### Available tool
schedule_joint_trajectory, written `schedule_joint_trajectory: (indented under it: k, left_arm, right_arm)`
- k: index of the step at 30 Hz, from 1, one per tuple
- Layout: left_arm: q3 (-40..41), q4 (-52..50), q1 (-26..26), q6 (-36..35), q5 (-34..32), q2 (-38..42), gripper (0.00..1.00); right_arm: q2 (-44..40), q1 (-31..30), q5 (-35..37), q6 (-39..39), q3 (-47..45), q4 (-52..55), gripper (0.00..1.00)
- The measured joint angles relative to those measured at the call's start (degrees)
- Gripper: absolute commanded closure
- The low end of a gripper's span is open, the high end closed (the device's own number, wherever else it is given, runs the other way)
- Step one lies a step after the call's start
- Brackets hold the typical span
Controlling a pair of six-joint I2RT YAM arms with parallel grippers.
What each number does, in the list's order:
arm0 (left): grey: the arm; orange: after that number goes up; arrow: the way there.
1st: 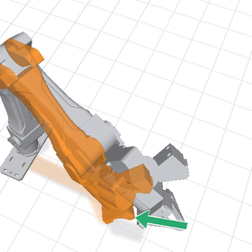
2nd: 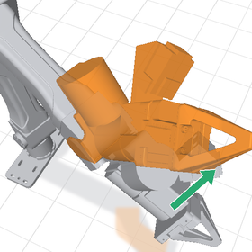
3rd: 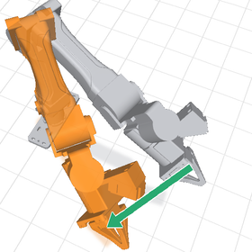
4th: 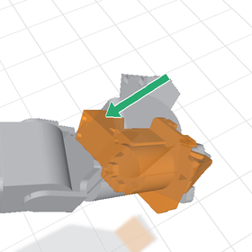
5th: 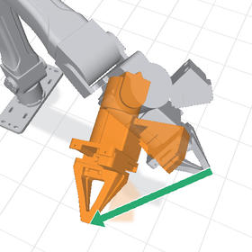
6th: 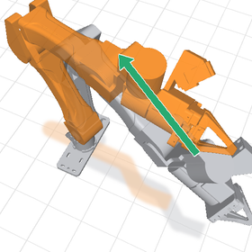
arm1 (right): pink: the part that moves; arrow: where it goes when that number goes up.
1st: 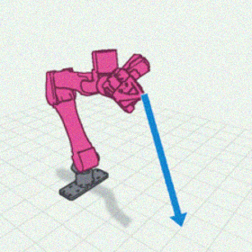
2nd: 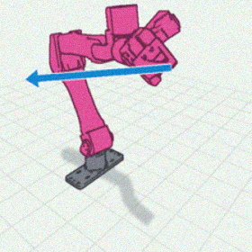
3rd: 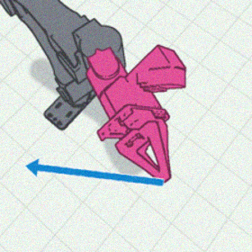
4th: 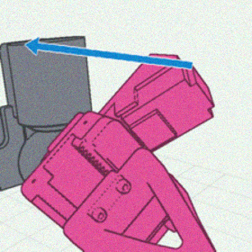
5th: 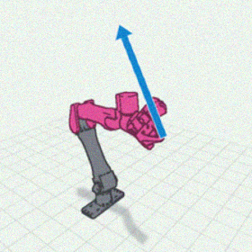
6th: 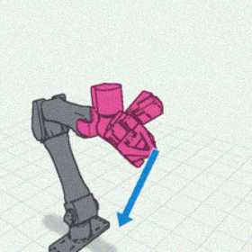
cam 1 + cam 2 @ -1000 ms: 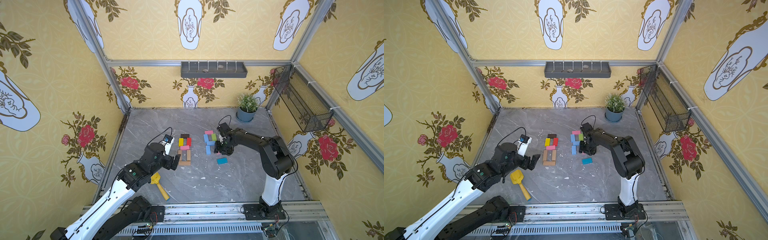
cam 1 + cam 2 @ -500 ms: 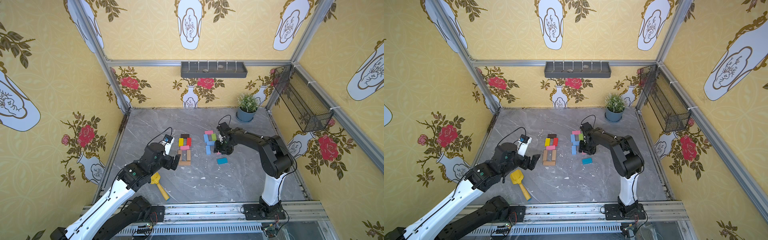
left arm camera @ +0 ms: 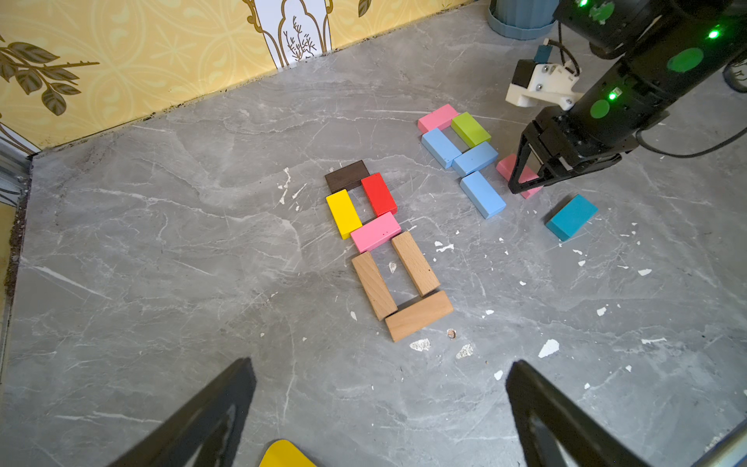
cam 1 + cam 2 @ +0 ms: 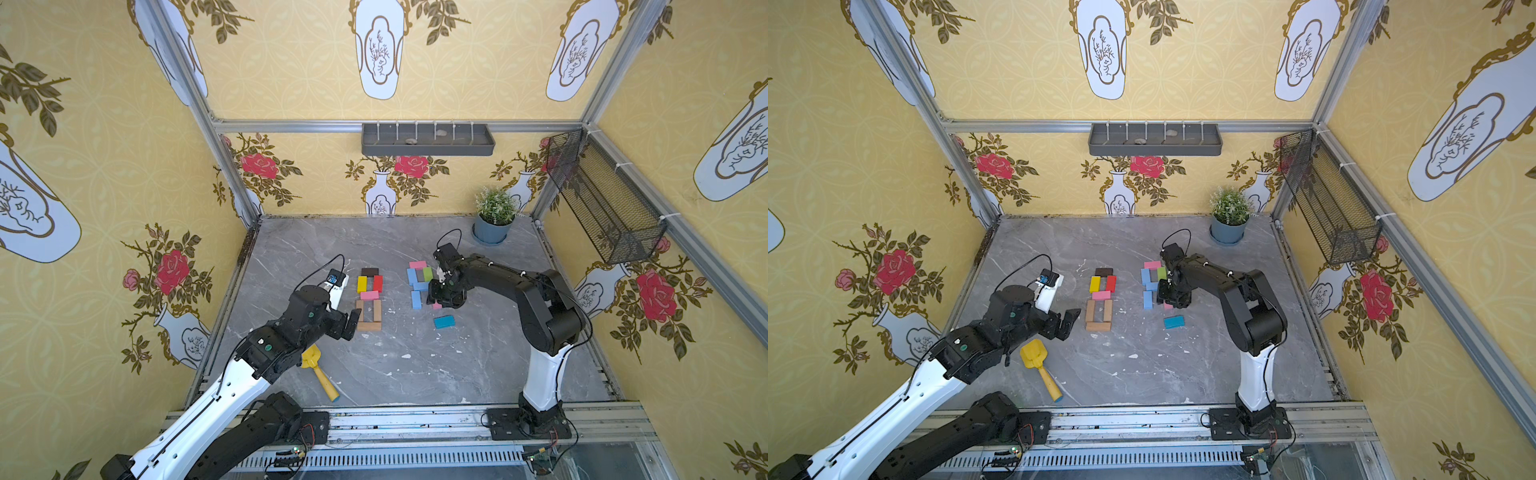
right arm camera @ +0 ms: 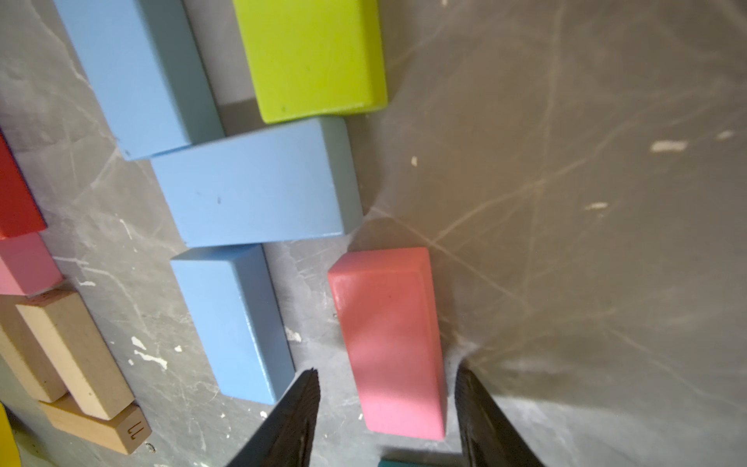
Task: Assemble the number 8 with building blocks
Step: Assemble the building block at the center of the board.
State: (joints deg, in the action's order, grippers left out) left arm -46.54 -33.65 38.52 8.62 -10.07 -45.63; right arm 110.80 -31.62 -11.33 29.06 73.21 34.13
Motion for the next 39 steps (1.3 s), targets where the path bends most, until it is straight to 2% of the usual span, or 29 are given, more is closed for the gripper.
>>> schedule_joint_trajectory:
  k: [27,39]
  left_arm:
    - [0.0,0.0,0.0,0.0,0.0,-0.2,0.00]
    - [0.0,0.0,0.0,0.0,0.0,-0.2,0.00]
  right_arm:
    - [1.4,0.7,0.2,0.0,1.8,-0.8,0.43]
    - [1.8,0.8,1.7,-0.2,2.1,-1.2,0.49]
